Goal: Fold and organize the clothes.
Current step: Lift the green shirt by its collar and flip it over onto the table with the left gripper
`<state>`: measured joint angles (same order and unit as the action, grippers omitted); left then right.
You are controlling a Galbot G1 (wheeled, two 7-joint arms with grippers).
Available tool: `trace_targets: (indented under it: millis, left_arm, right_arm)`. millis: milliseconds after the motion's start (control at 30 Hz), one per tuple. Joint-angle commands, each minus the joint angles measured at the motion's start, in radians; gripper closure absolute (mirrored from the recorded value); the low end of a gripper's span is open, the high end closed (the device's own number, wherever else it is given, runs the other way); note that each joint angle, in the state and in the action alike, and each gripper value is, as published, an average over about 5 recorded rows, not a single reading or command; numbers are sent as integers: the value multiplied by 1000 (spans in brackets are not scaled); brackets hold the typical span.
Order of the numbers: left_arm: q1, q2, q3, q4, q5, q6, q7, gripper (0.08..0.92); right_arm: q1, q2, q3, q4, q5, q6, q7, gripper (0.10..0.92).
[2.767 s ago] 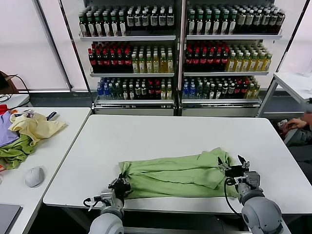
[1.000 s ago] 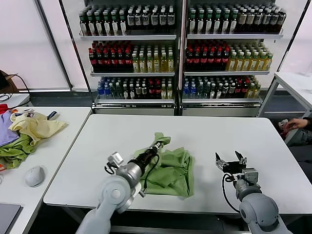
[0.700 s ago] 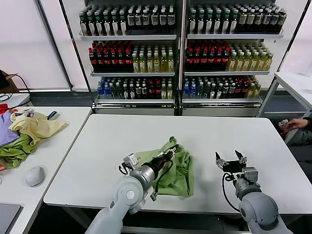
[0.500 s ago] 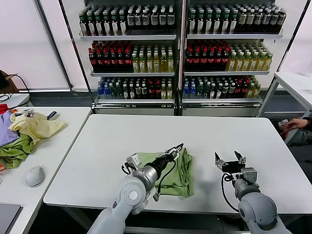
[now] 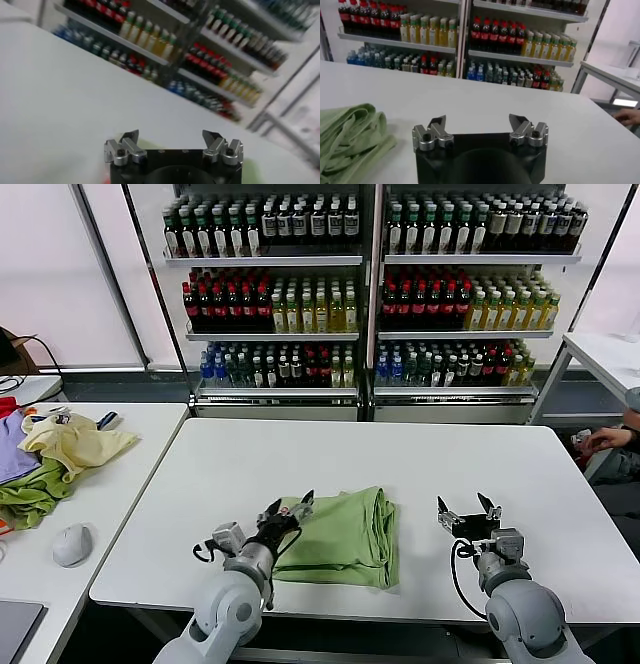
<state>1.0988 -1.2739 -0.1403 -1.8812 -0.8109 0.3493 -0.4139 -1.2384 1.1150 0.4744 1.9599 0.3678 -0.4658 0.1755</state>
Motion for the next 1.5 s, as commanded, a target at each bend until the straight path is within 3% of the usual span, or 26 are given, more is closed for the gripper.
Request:
trace_targets:
  millis: [33, 433, 933, 1233, 1333, 1500]
  left_arm:
    - [150, 21, -30, 29, 392, 21, -20, 177]
    - [123, -20, 17, 60, 345, 51, -17, 186]
    - [129, -38, -24, 20, 95, -58, 42, 579]
    - [128, -32, -201, -49, -242, -84, 35, 834]
    - [127, -16, -293, -75, -355, -78, 35, 878]
    - [116, 57, -466, -95, -487, -49, 30, 881]
  right_arm:
    - [-7, 0, 2, 11, -3, 1, 0, 203]
    - [-22, -2, 12, 35, -6, 3, 0, 203]
    - [-24, 3, 11, 44, -15, 3, 3, 203]
    - [-15, 5, 9, 39, -15, 3, 2, 203]
    - [-5, 4, 7, 32, -13, 3, 2, 203]
    - [12, 3, 1, 19, -8, 3, 0, 203]
